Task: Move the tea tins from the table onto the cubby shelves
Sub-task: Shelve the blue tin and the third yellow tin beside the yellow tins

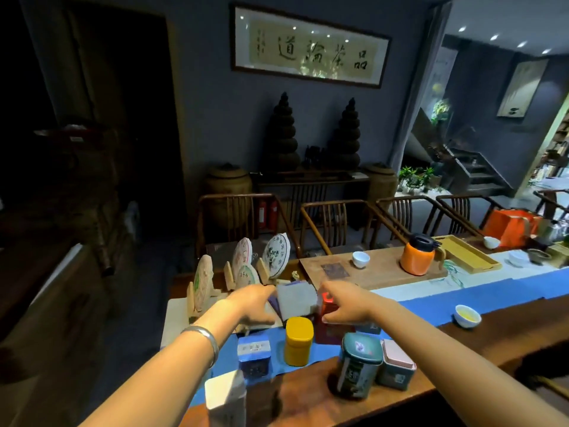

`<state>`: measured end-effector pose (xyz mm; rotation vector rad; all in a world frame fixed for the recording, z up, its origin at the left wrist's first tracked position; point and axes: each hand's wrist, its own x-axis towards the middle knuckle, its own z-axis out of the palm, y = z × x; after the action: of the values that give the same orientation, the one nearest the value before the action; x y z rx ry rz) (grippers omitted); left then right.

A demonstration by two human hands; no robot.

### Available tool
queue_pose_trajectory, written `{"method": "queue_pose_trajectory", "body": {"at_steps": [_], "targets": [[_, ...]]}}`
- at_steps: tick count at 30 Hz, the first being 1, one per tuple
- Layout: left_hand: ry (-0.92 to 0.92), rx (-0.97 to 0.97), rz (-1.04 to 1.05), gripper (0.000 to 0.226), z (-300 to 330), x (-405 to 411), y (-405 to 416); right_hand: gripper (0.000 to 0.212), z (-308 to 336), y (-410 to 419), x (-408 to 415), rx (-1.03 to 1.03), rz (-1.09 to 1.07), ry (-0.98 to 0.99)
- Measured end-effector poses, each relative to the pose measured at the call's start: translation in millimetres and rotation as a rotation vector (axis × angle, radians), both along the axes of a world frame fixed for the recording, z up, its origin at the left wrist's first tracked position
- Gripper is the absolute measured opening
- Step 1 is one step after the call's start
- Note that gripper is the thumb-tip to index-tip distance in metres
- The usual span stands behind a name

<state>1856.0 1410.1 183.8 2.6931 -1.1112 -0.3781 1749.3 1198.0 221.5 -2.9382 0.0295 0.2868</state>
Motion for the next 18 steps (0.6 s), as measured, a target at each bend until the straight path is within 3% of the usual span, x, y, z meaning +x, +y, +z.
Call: {"method": "queue_pose_trajectory", "body": {"at_steps": [12, 18], "targets": [[0.249, 0.112, 0.2, 0.081, -143.8, 64.6, -22.1, 0.108, -148.6, -38.7, 122.5, -0.003, 0.191, 0.205], [0.338, 0.118, 0.276, 0.096, -189.6, 63.4, -11.5, 0.12, -196.3, -41.8, 153.5, -0.054, 0.204, 0.293]]}}
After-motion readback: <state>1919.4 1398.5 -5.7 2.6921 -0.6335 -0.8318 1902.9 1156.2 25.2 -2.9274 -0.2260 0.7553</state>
